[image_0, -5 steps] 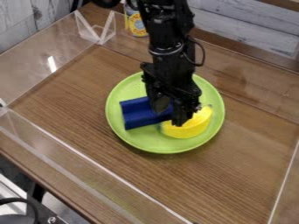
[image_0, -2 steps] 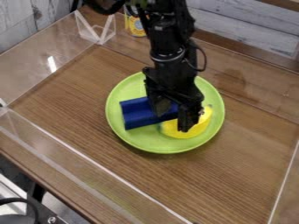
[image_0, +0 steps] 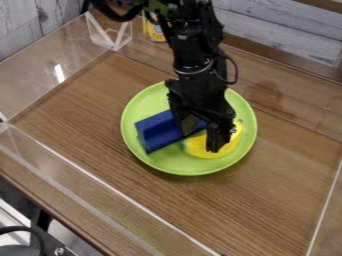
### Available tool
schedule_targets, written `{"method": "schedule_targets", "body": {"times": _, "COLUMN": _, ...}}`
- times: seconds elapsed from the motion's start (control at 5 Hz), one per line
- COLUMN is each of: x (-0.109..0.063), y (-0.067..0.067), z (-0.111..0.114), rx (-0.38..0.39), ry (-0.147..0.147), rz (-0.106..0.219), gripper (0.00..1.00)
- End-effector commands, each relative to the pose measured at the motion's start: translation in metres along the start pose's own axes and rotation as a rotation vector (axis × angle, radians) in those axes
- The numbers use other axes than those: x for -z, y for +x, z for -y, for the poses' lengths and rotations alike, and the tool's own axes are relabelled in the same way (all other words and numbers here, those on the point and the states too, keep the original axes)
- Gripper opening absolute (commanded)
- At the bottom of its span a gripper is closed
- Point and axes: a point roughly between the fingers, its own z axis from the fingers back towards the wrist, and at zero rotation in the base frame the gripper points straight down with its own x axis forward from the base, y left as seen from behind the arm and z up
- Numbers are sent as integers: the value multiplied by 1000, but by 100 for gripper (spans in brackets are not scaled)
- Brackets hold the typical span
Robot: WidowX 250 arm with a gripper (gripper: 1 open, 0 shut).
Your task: Remove the banana from inside the green plate and put it on the table
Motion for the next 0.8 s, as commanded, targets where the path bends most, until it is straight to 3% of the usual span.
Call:
{"method": "schedule_targets", "body": {"times": 0.0, "x": -5, "y": 5, "z": 1, "rx": 9, "ry": 7, "rz": 38, "gripper": 100}}
{"method": "schedule_targets", "body": {"times": 0.6, "x": 0, "y": 5, "z": -2, "rx": 0, "ry": 10, "rz": 45, "gripper": 100}}
